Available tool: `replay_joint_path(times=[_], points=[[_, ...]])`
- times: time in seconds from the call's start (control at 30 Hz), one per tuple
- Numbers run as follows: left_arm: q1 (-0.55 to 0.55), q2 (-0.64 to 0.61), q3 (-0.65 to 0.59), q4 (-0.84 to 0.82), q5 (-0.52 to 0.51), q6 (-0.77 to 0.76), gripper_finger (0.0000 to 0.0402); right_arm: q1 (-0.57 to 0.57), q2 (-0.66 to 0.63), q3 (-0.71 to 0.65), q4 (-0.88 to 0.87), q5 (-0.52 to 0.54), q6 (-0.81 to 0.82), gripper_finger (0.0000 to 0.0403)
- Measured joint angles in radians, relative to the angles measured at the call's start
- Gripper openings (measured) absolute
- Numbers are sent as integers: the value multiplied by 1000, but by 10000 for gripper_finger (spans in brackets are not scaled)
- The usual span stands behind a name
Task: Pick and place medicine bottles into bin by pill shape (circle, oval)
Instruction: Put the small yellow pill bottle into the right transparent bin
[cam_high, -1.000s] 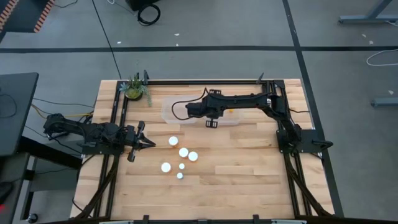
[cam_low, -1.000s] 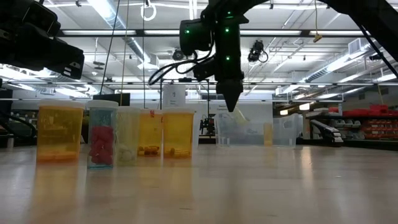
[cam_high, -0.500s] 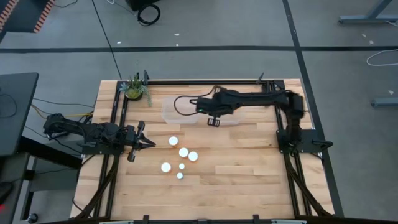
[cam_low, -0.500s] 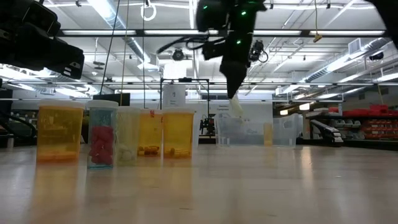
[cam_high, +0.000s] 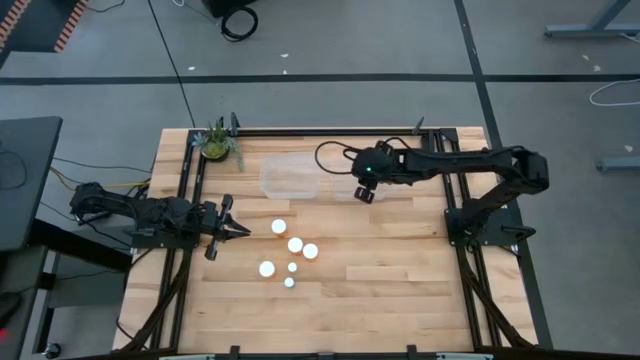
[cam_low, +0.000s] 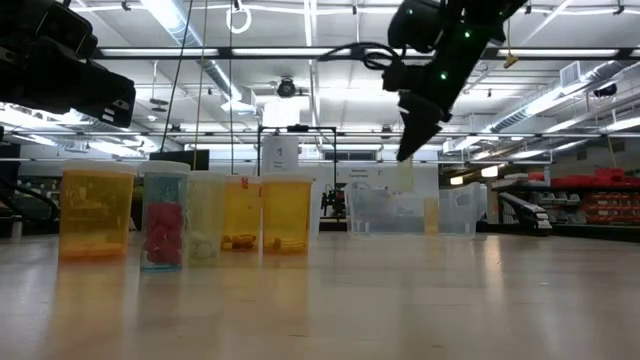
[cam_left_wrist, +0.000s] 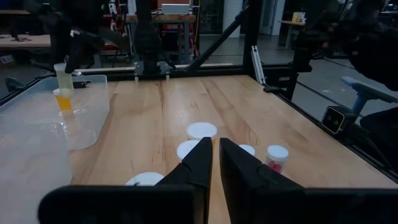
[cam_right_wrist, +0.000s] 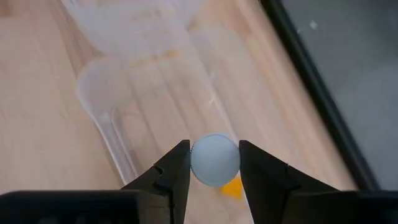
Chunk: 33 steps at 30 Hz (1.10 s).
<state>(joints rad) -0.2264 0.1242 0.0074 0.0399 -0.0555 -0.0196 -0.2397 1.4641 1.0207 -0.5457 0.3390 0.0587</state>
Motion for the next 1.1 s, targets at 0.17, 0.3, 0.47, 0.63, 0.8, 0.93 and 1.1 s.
replay_joint_path(times=[0.17, 0.3, 0.47, 0.63, 0.8, 0.93, 1.1], points=[[0, 0, 0, 0, 0, 0, 30, -28, -1, -45, -16, -67, 33, 136], [0, 0, 0, 0, 0, 0, 34, -27, -1, -76, -26, -72, 52, 136], [0, 0, 0, 0, 0, 0, 40, -27, -1, -112, -27, -72, 71, 136], [0, 0, 0, 0, 0, 0, 37, -27, -1, -147, -20, -72, 81, 136], [0, 0, 0, 0, 0, 0, 30, -28, -1, -160, -19, -63, 96, 136], [0, 0, 0, 0, 0, 0, 33, -28, -1, -160, -4, -63, 96, 136], [0, 0, 0, 0, 0, 0, 40, -28, -1, -160, -5, -60, 102, 144]])
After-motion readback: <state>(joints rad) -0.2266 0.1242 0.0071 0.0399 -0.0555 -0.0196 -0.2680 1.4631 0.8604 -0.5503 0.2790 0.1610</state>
